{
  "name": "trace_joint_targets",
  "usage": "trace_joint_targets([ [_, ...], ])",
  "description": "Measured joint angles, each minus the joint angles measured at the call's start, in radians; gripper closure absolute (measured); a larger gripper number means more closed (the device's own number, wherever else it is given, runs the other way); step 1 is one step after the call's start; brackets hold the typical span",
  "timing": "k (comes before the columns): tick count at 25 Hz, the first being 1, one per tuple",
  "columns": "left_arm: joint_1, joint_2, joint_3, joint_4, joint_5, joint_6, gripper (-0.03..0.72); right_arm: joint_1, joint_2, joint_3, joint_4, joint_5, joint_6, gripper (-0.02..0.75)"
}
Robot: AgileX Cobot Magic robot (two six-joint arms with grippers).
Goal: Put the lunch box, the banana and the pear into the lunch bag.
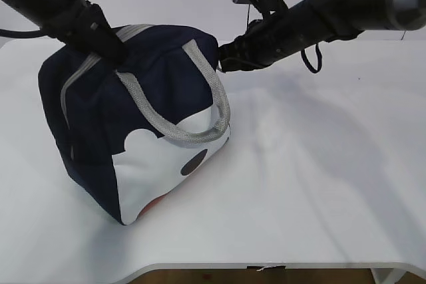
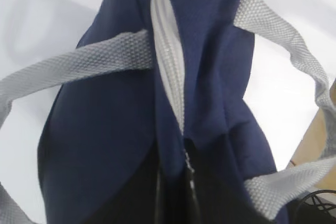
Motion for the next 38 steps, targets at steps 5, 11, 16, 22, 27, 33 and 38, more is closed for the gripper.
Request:
trace_joint_targets([
  [5, 0.001, 0.000, -0.030, 0.008, 0.013, 0.000, 0.676, 0.000, 0.024, 0.000, 0.000, 0.006, 0.002, 0.731],
  [11, 0.001, 0.000, -0.031, 0.008, 0.022, 0.000, 0.676, 0.000, 0.024, 0.000, 0.000, 0.009, 0.002, 0.731],
  [16, 0.002, 0.000, -0.031, 0.008, 0.022, 0.000, 0.676, 0.000, 0.032, -0.003, -0.023, 0.013, 0.002, 0.731],
  [22, 0.002, 0.000, -0.031, 0.008, 0.027, 0.000, 0.676, 0.000, 0.034, -0.012, -0.034, 0.028, 0.002, 0.731],
  [27, 0.002, 0.000, -0.031, 0.008, 0.037, 0.000, 0.675, -0.002, 0.034, -0.015, -0.045, 0.062, 0.002, 0.731],
  [33, 0.002, 0.000, -0.031, 0.009, 0.050, -0.026, 0.672, -0.006, 0.034, -0.038, -0.062, 0.130, 0.002, 0.688],
  [38, 0.005, 0.000, -0.032, 0.013, 0.054, -0.053, 0.656, -0.008, 0.034, -0.082, -0.078, 0.174, 0.002, 0.526],
])
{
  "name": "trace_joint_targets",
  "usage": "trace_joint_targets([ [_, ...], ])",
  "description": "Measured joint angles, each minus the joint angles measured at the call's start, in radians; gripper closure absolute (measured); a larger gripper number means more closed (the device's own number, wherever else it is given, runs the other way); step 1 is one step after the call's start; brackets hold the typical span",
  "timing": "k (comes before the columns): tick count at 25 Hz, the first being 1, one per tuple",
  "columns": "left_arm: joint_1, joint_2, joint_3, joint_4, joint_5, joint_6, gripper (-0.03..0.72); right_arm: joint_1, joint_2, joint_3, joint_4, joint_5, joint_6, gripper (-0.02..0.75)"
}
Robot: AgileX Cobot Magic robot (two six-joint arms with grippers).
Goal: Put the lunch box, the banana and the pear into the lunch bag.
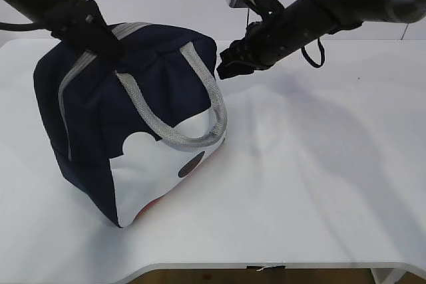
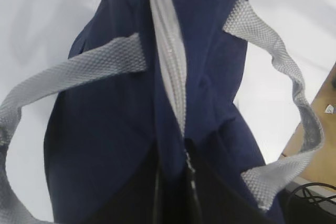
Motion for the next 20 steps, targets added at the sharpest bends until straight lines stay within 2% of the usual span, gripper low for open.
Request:
trace_joint_targets([
  [2, 0.000, 0.000, -0.002, 0.002, 0.013, -0.016, 0.615, -0.002, 0.000, -0.030, -0.004, 0.023, 0.009, 0.431],
  [4, 0.000, 0.000, -0.002, 0.002, 0.032, -0.024, 0.541, -0.002, 0.000, -0.063, -0.031, 0.054, 0.042, 0.353],
  [7, 0.000, 0.000, -0.002, 0.002, 0.048, -0.029, 0.389, -0.002, 0.000, -0.123, -0.123, 0.129, 0.105, 0.295],
  [9, 0.000, 0.000, -0.006, 0.003, 0.049, -0.037, 0.338, -0.002, 0.000, -0.175, -0.208, 0.206, 0.154, 0.286],
  [15, 0.001, 0.000, -0.014, 0.005, 0.075, -0.073, 0.307, -0.002, 0.000, -0.331, -0.467, 0.459, 0.354, 0.279],
  [20, 0.002, 0.000, -0.082, 0.025, 0.126, -0.172, 0.305, -0.002, 0.000, -0.436, -0.599, 0.528, 0.542, 0.278],
])
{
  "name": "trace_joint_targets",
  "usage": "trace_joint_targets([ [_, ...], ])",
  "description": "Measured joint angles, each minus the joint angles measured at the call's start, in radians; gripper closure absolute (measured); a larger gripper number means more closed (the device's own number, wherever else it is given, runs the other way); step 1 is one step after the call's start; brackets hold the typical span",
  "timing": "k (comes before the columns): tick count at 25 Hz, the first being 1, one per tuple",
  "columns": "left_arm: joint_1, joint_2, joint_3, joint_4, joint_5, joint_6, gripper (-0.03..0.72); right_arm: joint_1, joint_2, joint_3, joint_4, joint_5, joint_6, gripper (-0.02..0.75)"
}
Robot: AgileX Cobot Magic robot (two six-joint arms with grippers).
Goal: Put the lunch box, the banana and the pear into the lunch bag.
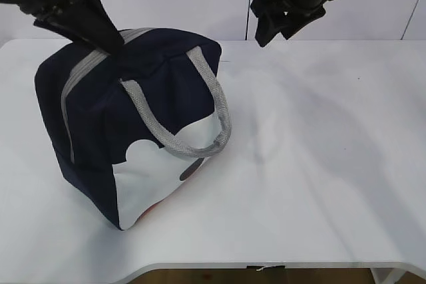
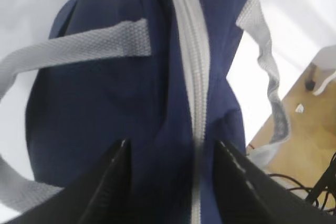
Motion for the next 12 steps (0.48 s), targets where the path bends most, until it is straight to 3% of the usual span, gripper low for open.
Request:
trace_joint_targets([
  [4, 0.000, -0.002, -0.080, 0.070, 0.004, -0.131, 0.305, 0.000, -0.010, -0.009, -0.067, 0.006, 0.119, 0.278],
  [8, 0.000, -0.007, -0.106, 0.213, 0.010, -0.325, 0.304, 0.000, -0.041, -0.005, -0.079, 0.008, 0.183, 0.278],
  [12, 0.000, -0.036, -0.106, 0.304, 0.017, -0.395, 0.305, 0.000, -0.130, 0.069, -0.079, 0.008, 0.203, 0.278],
])
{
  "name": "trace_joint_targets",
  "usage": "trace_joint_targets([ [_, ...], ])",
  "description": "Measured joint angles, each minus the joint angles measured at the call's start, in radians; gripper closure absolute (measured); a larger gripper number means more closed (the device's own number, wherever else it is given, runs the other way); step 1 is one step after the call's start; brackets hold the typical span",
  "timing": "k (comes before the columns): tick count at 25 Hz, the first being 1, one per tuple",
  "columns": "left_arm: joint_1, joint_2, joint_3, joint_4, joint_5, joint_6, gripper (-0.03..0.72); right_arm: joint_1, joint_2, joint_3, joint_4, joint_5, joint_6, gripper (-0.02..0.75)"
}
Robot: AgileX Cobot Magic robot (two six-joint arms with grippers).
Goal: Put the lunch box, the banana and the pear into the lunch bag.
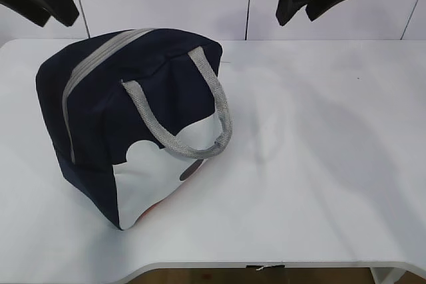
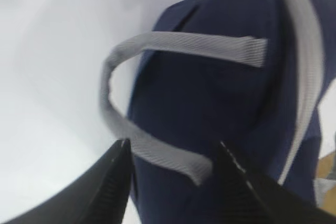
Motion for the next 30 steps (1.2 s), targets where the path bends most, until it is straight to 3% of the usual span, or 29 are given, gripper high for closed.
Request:
trace_joint_targets([
  [7, 0.000, -0.150, 0.025, 0.091, 0.007, -0.018, 0.305, 0.000, -0.220, 0.256, -0.002, 0.001, 0.005, 0.278],
  [19, 0.000, -0.522, 0.355, 0.166, 0.012, -0.022, 0.305, 0.000, -0.562, 0.600, -0.002, 0.002, 0.005, 0.278],
  [30, 0.000, -0.857, 0.545, 0.174, 0.016, -0.022, 0.312, 0.000, -0.841, 0.895, 0.000, 0.002, 0.005, 0.278],
])
